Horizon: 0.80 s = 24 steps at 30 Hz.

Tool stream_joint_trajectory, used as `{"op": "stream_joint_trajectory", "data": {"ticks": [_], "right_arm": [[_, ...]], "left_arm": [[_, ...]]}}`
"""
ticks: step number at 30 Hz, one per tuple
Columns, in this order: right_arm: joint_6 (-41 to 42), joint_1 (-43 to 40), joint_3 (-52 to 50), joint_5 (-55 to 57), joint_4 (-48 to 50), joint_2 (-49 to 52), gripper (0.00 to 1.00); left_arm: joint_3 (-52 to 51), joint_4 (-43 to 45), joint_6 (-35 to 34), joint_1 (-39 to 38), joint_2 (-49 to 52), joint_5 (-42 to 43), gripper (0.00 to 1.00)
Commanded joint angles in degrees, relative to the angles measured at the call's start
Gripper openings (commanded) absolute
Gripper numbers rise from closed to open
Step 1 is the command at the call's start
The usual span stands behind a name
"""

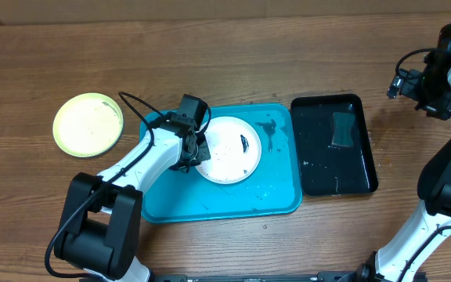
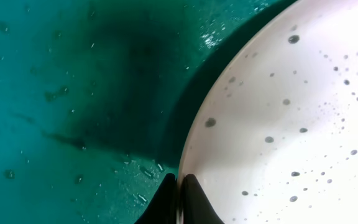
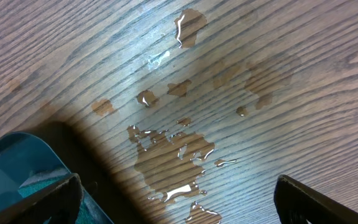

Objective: Clean dirty plates on tray and stack at the side
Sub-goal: 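Drag the white speckled plate to tray center with left gripper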

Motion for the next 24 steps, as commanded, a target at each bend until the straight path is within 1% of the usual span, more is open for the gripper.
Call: {"op": "stream_joint_trajectory", "data": {"ticks": [1, 5, 8, 10, 14, 16, 19, 20, 22, 24], "right_arm": [[0.3, -0.1, 0.0, -0.3, 0.1, -1.2, 1.0], [0.3, -0.1, 0.0, -0.2, 0.1, -1.2, 1.0], [0.5, -0.1, 0.0, -1.9, 0.5, -1.2, 1.0], [0.5, 0.0, 0.0, -10.9, 0.5, -1.2, 1.0], [0.2, 0.0, 0.0, -29.6, -3.7, -1.2, 1.0], [0.2, 0.1, 0.0, -33.6, -5.6, -1.2, 1.0], [0.2, 0.5, 0.0, -32.5, -8.1, -1.2, 1.0], [0.2, 0.7, 0.0, -32.4, -9.2, -1.2, 0.97], [0.0, 1.6, 0.0, -32.2, -11.1, -1.2, 0.76], [-0.2, 3.0, 0.0, -29.0, -13.0, -1.2, 0.63]], "left_arm": [[-0.2, 0.7, 4.8, -0.1, 0.4, -0.2, 0.04], [-0.2, 1.6, 8.7, -0.1, 0.4, 2.5, 0.05], [-0.2, 1.8, 8.9, -0.1, 0.4, 2.6, 0.07], [-0.2, 1.7, 8.9, -0.1, 0.4, 2.6, 0.09], [-0.3, 1.4, 8.9, -0.1, 0.4, 2.6, 0.1], [-0.6, 1.7, 8.8, -0.1, 0.4, 2.6, 0.11], [-0.6, 1.9, 8.6, -0.1, 0.4, 2.6, 0.13], [-0.6, 2.0, 8.6, -0.1, 0.4, 2.6, 0.13], [-0.6, 1.9, 8.6, -0.1, 0.4, 2.6, 0.13], [-0.6, 1.9, 8.6, -0.1, 0.4, 2.6, 0.13]]}}
